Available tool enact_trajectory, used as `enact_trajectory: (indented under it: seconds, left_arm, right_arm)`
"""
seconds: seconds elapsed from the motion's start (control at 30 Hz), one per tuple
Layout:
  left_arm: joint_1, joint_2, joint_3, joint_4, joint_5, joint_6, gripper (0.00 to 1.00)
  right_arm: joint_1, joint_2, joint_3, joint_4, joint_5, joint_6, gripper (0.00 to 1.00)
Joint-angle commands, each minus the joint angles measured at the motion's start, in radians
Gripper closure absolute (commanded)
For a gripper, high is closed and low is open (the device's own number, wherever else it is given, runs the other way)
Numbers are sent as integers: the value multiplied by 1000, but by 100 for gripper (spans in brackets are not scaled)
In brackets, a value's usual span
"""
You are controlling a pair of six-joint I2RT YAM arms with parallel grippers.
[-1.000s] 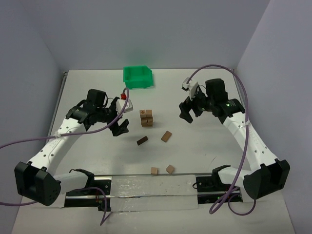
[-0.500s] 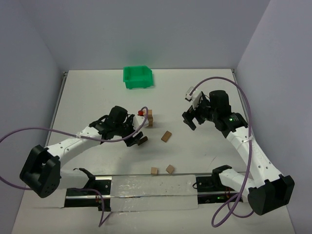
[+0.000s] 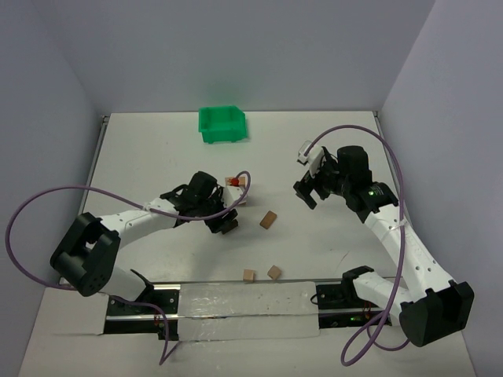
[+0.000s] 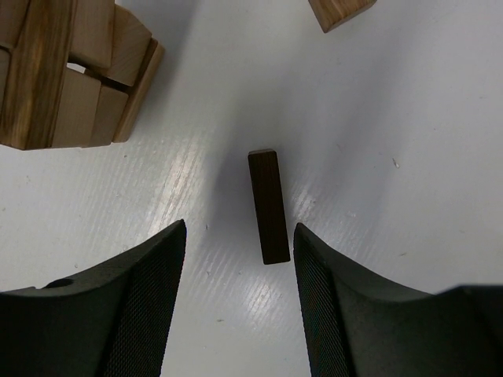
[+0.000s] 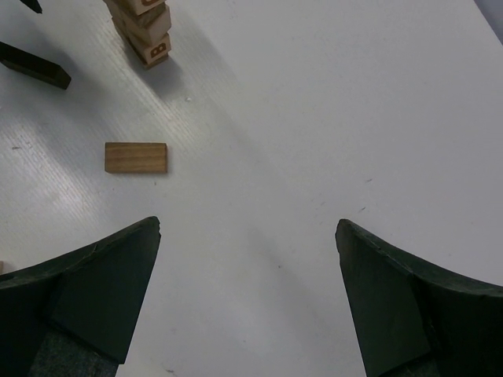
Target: Build the wood block tower
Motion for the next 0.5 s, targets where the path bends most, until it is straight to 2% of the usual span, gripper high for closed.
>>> enact_trajectory:
  seconds: [0.0,0.47]
  left_arm:
    - [-6,24,31,43,30,-31,37]
    - [-16,69,14,48,36,-40,42]
  right_arm:
    - [6,-22,2,49,-2,-29,0]
    - [16,20,68,43,-13,-94,0]
